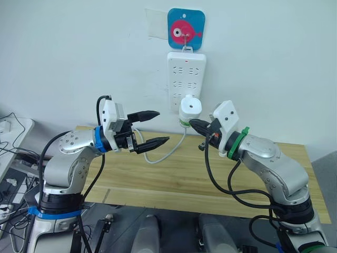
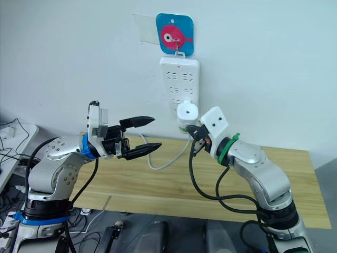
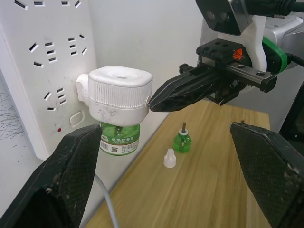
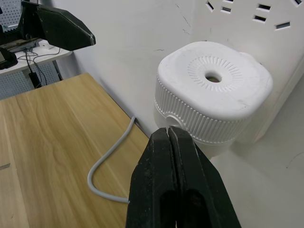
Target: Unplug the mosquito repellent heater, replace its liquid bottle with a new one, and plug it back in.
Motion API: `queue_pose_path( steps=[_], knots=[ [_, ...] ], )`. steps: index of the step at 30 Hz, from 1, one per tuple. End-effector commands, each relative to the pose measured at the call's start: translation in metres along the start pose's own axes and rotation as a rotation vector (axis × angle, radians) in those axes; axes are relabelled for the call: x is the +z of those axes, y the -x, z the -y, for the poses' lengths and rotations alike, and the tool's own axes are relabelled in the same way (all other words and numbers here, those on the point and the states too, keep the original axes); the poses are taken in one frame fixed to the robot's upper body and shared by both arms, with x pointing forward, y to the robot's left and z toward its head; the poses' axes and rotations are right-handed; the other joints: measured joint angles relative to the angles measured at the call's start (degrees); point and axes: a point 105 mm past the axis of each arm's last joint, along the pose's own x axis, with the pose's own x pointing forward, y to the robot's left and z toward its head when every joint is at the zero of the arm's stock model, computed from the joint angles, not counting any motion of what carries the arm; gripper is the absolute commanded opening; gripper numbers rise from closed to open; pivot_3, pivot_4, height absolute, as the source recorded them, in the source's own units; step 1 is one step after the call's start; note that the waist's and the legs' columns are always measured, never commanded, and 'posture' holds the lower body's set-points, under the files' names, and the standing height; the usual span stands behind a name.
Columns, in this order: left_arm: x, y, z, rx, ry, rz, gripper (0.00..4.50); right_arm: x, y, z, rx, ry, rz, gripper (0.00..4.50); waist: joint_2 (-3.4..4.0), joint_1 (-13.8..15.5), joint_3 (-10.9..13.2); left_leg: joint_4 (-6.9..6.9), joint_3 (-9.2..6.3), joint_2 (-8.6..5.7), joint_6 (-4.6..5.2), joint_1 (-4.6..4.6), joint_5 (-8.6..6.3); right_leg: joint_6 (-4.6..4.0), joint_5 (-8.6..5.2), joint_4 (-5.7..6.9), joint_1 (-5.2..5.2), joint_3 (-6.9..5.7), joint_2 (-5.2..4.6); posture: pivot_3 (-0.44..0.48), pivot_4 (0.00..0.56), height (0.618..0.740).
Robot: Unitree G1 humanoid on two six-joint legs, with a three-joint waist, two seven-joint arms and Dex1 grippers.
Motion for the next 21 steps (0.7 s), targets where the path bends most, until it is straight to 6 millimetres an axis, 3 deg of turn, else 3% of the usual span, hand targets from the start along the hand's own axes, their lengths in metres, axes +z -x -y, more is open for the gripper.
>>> queue_pose_path(
  steps=[1, 21],
  knots=[
    [0.01, -0.001, 0.001, -0.012, -0.033, 0.032, 4.5, 0.013, 0.0, 0.0, -0.009, 0.032, 0.052, 0.03, 0.0, 0.0, 0.0, 0.0, 0.0, 0.0, 0.0, 0.0, 0.0, 0.0, 0.0, 0.0, 0.0, 0.0, 0.0, 0.105, 0.176, 0.74],
    [0.008, -0.002, -0.002, -0.019, -0.031, 0.033, 4.5, 0.017, 0.0, 0.023, -0.169, -0.107, 0.086, 0.03, 0.0, 0.0, 0.0, 0.01, 0.0, 0.0, -0.01, 0.02, 0.01, 0.0, 0.0, 0.06, 0.0, 0.0, 0.01, 0.102, 0.175, 0.74]
  ],
)
